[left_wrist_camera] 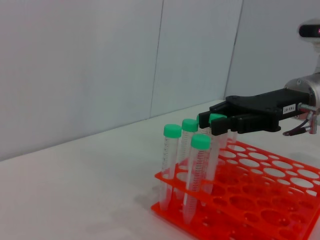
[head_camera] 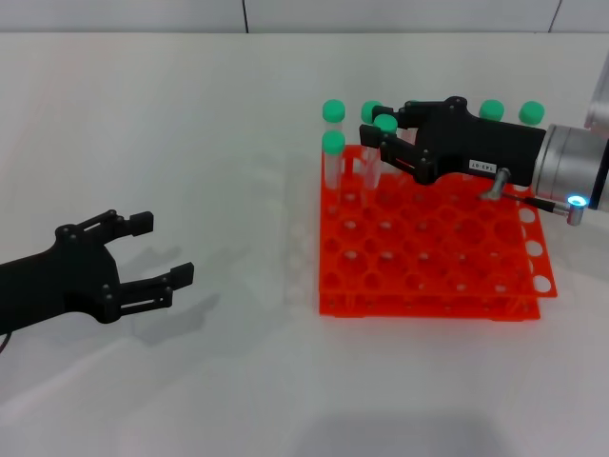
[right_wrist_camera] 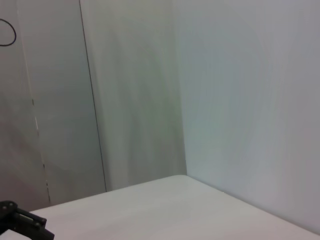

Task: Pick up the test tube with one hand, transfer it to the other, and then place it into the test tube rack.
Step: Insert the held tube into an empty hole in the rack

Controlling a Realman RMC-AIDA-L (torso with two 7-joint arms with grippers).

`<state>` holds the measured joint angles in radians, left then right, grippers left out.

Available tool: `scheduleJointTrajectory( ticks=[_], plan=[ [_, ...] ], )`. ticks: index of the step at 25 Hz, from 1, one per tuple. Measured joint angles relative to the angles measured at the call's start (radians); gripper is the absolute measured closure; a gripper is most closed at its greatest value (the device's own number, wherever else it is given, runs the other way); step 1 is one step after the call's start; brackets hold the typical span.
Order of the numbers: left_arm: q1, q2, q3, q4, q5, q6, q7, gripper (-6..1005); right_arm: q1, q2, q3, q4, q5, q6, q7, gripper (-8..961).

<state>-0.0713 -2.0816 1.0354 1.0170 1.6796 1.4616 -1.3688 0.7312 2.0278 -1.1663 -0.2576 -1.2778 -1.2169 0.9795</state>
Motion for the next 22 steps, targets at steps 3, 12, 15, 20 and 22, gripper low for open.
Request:
scheduleJointTrajectory(
  ticks=[3, 12, 15, 20, 22],
  plan=[
    [-0.004, -0.001, 0.000, -0.001, 0.000, 0.000, 0.000, 111, 0.000, 0.000, -0.009, 0.000, 0.000, 0.009, 0.000, 694],
    [-0.026, 0.000, 0.000, -0.022, 0.002, 0.000, -0.001, 110, 0.003, 0.000, -0.014, 0.000, 0.002, 0.007, 0.007, 694],
    [-0.030, 0.000, 0.000, -0.025, 0.003, 0.000, -0.002, 110, 0.006, 0.000, -0.030, -0.002, 0.002, 0.008, 0.020, 677],
    [-0.033, 0.000, 0.000, -0.025, 0.003, 0.000, -0.005, 110, 0.010, 0.000, -0.049, -0.011, 0.001, 0.013, 0.036, 605],
    [-0.035, 0.000, 0.000, -0.025, 0.003, 0.000, -0.005, 110, 0.009, 0.000, -0.049, -0.013, 0.002, 0.012, 0.036, 528]
  ],
)
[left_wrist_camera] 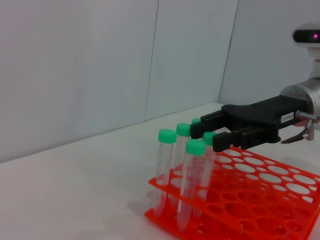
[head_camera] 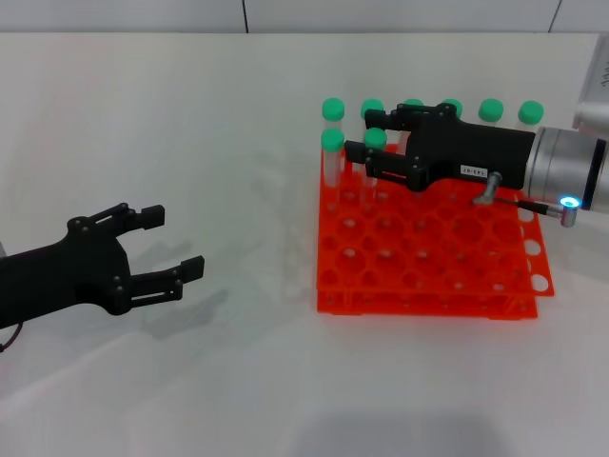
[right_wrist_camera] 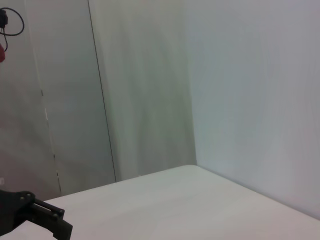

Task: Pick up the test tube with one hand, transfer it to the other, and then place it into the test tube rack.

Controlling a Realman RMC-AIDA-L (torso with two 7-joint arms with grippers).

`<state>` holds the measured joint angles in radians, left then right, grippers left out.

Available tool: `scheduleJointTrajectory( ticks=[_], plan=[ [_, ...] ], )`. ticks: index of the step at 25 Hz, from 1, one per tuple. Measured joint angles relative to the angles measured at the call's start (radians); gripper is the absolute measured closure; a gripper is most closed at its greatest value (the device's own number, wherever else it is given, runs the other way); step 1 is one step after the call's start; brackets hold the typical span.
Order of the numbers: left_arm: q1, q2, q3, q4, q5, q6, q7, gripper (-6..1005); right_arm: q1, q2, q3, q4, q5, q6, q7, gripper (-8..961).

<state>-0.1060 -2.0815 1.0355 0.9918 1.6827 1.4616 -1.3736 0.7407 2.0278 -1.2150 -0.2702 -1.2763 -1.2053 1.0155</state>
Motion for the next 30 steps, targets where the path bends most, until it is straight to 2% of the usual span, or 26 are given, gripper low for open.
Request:
scheduleJointTrajectory(
  ticks=[2, 6, 10, 13, 18, 20, 22, 27, 30],
  plan=[
    [-0.001, 0.000, 0.000, 0.000, 0.000, 0.000, 0.000, 110, -0.004, 0.000, 0.002, -0.005, 0.000, -0.010, 0.000, 450],
    [-0.002, 0.000, -0.001, 0.005, -0.003, 0.005, -0.003, 110, -0.045, -0.009, 0.006, -0.057, 0.000, -0.055, 0.020, 397],
    [-0.012, 0.002, -0.002, 0.007, -0.001, 0.007, -0.008, 110, -0.139, -0.030, 0.004, -0.169, -0.009, -0.101, 0.067, 345],
    [-0.022, 0.004, -0.002, 0.008, 0.000, 0.008, -0.015, 110, -0.191, -0.073, -0.001, -0.216, -0.023, -0.166, 0.090, 305],
    [-0.073, 0.017, -0.002, -0.001, 0.030, 0.021, -0.037, 110, -0.204, -0.152, 0.002, -0.199, -0.085, -0.289, 0.127, 241],
    [-0.114, 0.033, -0.002, -0.011, 0.067, 0.047, -0.072, 110, -0.205, -0.177, 0.004, -0.198, -0.137, -0.341, 0.135, 216],
    [-0.157, 0.051, -0.009, -0.035, 0.088, 0.088, -0.094, 110, -0.207, -0.190, 0.005, -0.198, -0.177, -0.373, 0.139, 181],
    [-0.280, 0.119, -0.072, -0.160, 0.126, 0.226, -0.109, 110, -0.222, -0.194, 0.007, -0.198, -0.229, -0.363, 0.133, 69],
    [-0.320, 0.147, -0.101, -0.212, 0.141, 0.264, -0.109, 110, -0.227, -0.193, 0.008, -0.197, -0.245, -0.340, 0.128, 70]
  ],
)
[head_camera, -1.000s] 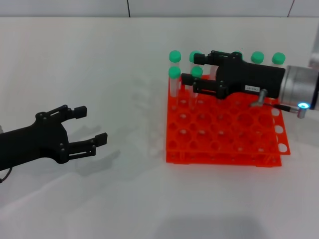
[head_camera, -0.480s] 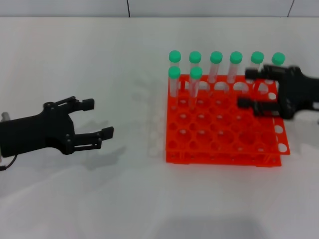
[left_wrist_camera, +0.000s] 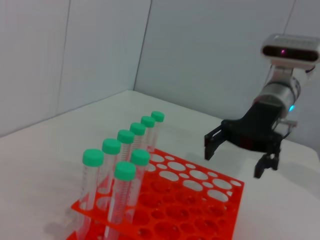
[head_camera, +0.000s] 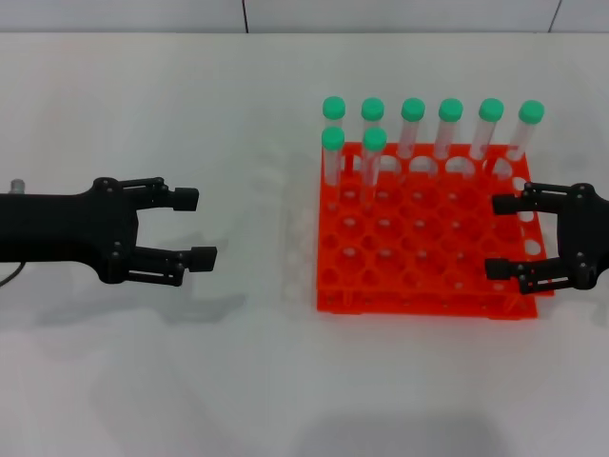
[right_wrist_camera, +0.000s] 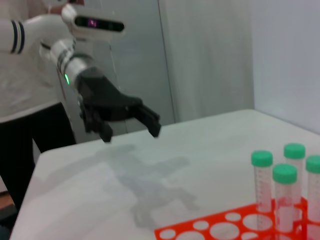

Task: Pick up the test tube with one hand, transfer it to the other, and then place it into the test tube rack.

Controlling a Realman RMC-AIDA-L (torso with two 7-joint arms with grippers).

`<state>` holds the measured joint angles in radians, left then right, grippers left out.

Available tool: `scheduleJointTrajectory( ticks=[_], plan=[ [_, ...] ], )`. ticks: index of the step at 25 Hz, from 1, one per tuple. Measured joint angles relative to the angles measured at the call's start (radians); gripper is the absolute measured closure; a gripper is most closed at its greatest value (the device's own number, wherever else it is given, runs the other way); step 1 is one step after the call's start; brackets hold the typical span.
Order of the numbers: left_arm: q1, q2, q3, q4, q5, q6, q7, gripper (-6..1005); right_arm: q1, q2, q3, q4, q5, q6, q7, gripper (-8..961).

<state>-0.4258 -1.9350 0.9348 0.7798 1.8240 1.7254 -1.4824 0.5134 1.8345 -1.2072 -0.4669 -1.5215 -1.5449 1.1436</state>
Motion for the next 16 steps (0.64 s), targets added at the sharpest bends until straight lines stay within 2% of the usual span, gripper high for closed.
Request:
scheduleJointTrajectory(
  ticks=[3, 16],
  plan=[
    [-0.008, 0.007, -0.002, -0.003, 0.006, 0.010, -0.001, 110, -0.003, 0.002, 0.000, 0.000, -0.006, 0.011, -0.001, 71],
    [-0.023, 0.008, -0.001, 0.000, 0.056, 0.036, -0.020, 111, -0.015, 0.004, 0.000, 0.001, -0.017, 0.027, -0.001, 73]
  ],
)
